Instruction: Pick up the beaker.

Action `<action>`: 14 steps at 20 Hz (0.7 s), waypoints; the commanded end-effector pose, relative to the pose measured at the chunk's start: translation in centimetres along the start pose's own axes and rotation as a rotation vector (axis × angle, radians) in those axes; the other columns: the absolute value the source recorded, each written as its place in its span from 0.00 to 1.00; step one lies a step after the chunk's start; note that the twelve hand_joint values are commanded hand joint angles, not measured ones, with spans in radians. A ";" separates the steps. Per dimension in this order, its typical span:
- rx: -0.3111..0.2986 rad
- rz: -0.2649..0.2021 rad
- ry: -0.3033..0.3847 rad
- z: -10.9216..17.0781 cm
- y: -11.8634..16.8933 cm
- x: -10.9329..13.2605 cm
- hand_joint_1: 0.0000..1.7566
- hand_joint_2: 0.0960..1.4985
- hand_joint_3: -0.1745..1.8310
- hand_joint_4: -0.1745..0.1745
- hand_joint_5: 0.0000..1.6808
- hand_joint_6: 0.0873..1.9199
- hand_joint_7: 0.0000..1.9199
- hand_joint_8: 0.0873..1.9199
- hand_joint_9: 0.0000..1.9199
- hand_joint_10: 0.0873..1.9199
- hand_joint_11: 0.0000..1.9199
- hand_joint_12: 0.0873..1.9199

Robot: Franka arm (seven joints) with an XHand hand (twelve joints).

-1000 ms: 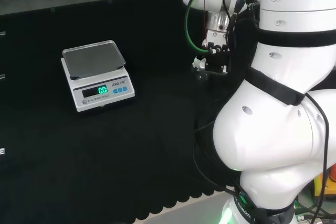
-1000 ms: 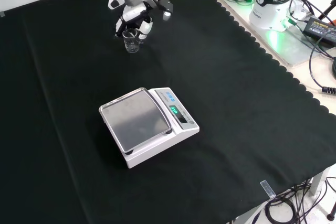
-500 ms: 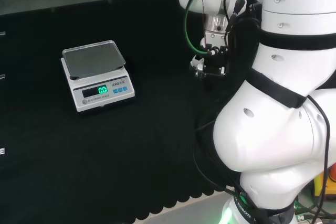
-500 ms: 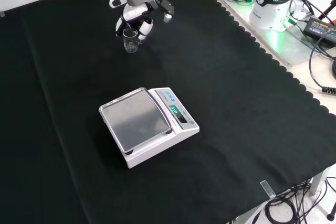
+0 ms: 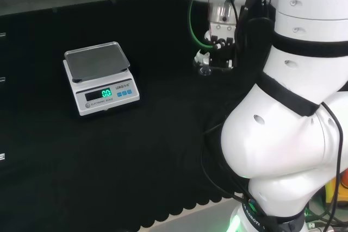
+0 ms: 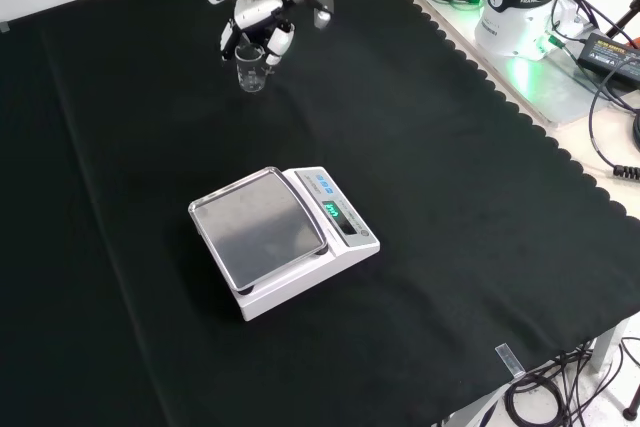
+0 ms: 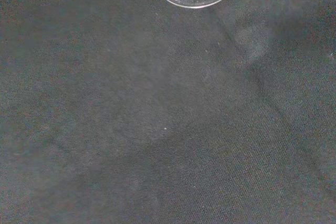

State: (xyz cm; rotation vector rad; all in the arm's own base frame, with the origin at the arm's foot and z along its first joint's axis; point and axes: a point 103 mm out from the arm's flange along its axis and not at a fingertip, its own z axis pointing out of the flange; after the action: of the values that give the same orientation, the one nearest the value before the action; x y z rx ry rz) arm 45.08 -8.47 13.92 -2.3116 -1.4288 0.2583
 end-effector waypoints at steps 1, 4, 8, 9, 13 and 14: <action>0.011 -0.079 -0.043 -5.5 -4.4 1.2 0.65 0.75 0.07 0.00 0.55 0.54 0.53 0.49 0.74 0.19 0.85 0.26; 0.003 -0.102 -0.060 -7.5 -6.4 1.9 0.65 0.75 0.07 0.00 0.55 0.54 0.53 0.49 0.74 0.20 0.85 0.26; -0.020 -0.128 -0.072 -9.4 -8.7 2.6 0.65 0.75 0.07 0.00 0.55 0.54 0.53 0.49 0.74 0.20 0.85 0.26; -0.023 -0.129 -0.069 -9.7 -9.1 2.8 0.65 0.75 0.07 0.00 0.55 0.54 0.53 0.49 0.74 0.20 0.85 0.26; -0.027 -0.124 -0.074 -10.5 -9.9 2.8 0.65 0.75 0.07 0.00 0.55 0.54 0.53 0.49 0.74 0.21 0.85 0.26; -0.029 -0.121 -0.085 -10.5 -10.0 3.0 0.65 0.75 0.07 0.00 0.55 0.55 0.53 0.49 0.74 0.21 0.85 0.26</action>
State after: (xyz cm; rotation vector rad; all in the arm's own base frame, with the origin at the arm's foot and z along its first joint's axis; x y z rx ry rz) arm 43.35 -5.56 26.61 -2.2609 -1.5974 0.2478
